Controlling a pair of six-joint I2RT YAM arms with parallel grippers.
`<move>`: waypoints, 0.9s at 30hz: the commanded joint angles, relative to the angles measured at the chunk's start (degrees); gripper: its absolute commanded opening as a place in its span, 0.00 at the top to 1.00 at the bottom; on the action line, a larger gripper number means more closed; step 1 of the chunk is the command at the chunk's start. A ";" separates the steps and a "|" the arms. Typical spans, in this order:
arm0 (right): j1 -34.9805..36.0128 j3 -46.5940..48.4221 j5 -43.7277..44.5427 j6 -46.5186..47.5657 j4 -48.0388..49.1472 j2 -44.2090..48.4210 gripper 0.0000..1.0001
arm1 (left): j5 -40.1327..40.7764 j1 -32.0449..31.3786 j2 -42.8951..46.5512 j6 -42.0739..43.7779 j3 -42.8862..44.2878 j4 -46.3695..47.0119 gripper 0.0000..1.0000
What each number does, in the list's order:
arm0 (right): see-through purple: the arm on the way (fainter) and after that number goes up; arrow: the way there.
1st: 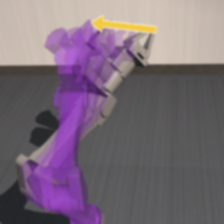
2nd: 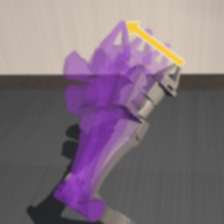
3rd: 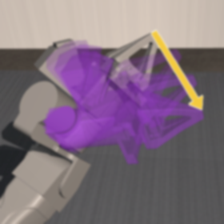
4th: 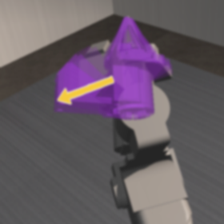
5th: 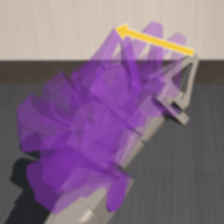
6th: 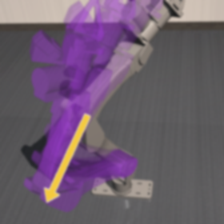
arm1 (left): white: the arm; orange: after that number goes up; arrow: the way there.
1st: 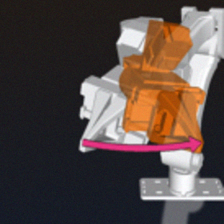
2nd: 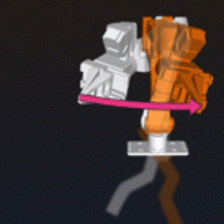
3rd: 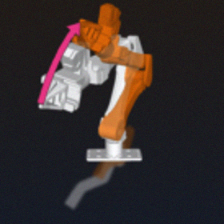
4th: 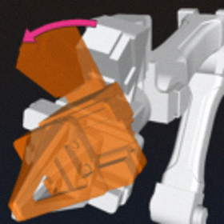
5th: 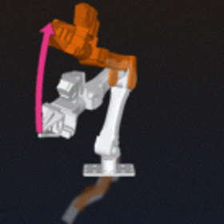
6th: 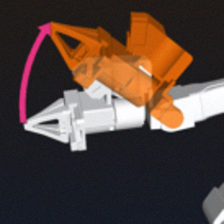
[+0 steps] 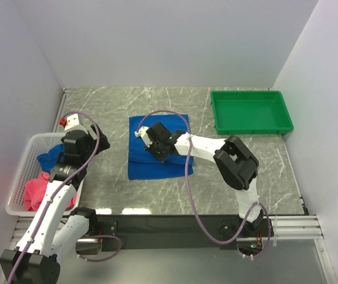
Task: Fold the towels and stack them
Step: Fold the towel
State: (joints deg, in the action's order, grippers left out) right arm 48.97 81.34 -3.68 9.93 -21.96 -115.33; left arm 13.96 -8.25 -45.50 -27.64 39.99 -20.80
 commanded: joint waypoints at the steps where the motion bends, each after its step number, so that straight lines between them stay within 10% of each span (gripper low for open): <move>1: 1.83 -0.56 1.83 1.05 0.07 4.40 1.00 | -1.39 0.69 0.23 0.92 1.23 2.25 0.07; 14: 8.42 -11.73 2.19 -1.58 0.86 10.91 0.96 | -2.53 0.78 -0.21 1.09 0.97 2.25 0.07; 27: 9.83 -10.24 -4.13 -3.95 1.03 16.10 0.40 | -2.88 0.87 -1.26 1.10 1.14 1.99 0.07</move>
State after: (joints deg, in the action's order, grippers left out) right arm 58.89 68.99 -5.91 7.38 -23.22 -102.50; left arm 11.86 -7.68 -46.74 -27.64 39.99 -20.78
